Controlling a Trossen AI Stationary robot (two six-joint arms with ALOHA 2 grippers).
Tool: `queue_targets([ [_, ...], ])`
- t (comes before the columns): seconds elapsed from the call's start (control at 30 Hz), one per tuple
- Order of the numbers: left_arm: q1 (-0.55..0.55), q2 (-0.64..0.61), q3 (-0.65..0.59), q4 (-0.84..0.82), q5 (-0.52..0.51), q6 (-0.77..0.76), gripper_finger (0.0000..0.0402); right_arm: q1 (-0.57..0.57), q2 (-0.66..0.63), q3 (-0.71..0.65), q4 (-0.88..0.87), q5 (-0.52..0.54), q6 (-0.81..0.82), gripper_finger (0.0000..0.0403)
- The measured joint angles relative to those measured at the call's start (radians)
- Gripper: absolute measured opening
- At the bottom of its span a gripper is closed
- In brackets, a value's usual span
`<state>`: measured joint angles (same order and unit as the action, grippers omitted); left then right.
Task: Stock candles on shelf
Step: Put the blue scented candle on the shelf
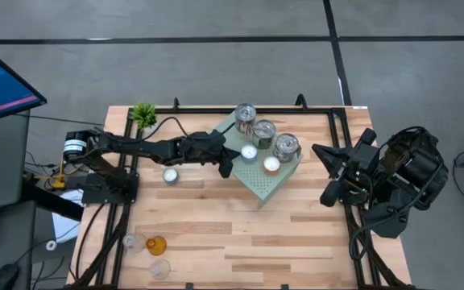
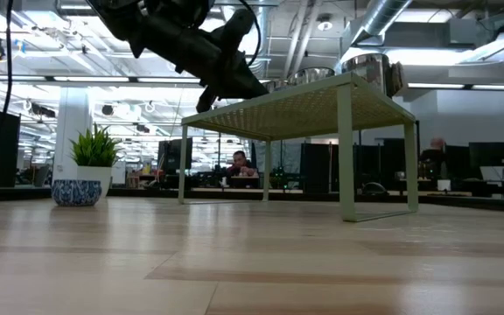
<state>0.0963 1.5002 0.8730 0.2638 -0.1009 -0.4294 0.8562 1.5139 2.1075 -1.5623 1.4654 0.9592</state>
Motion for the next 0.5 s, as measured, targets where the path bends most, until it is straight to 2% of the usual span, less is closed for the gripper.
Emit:
queue_targets([
  [0.23,0.008,-0.035,0.0,-0.05,0.02,0.005,0.0002,0.0,0.0,0.0,-0.001,0.0,-0.004,0.0001],
  [0.4,0.041,-0.204,0.0,-0.256,0.194,0.009,0.001,0.0,0.0,0.0,0.0,0.0,-0.016,0.0001],
  [0.5,0.044,-0.337,0.0,-0.478,0.294,0.045,0.0031,0.0,0.0,0.0,0.0,0.0,-0.016,0.0003],
])
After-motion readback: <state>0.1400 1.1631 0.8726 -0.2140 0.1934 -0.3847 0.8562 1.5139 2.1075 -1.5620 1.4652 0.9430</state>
